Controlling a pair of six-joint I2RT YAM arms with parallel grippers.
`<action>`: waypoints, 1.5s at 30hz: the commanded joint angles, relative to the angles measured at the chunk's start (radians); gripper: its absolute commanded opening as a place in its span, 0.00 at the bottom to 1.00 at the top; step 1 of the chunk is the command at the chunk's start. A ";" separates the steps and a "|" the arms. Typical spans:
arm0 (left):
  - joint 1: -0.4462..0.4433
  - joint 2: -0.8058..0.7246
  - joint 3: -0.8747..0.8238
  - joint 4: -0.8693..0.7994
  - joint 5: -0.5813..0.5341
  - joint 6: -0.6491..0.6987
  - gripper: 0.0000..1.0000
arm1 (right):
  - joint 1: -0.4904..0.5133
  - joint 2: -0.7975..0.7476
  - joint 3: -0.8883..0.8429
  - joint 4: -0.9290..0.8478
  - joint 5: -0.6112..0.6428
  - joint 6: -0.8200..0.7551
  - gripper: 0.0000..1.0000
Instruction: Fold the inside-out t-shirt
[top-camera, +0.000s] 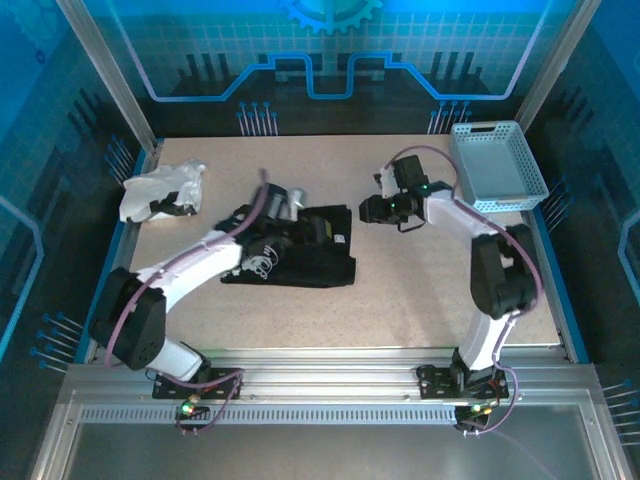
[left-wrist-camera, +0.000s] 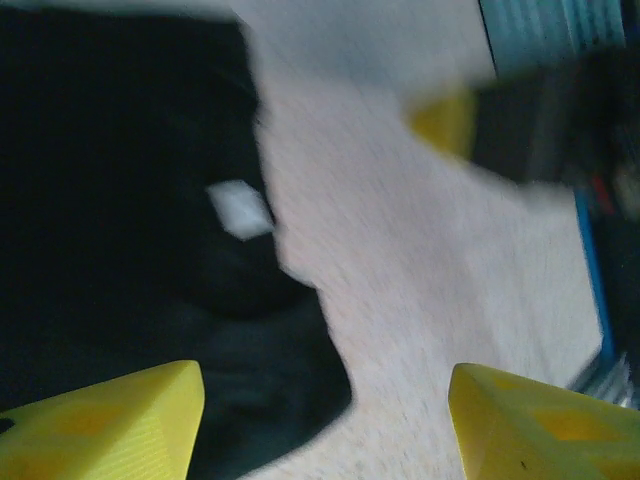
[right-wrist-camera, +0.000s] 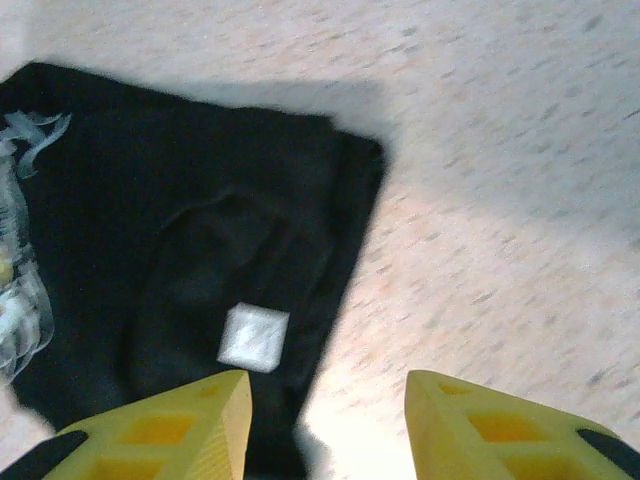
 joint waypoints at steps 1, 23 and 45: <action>0.164 0.053 -0.053 0.013 0.021 -0.053 0.66 | 0.148 -0.058 -0.121 0.098 -0.089 0.092 0.44; 0.138 0.043 -0.366 0.097 0.086 -0.120 0.67 | 0.121 0.199 -0.001 -0.049 0.185 0.061 0.39; 0.209 0.538 0.417 -0.125 0.101 0.221 0.83 | -0.059 0.319 0.260 -0.174 0.098 -0.035 0.77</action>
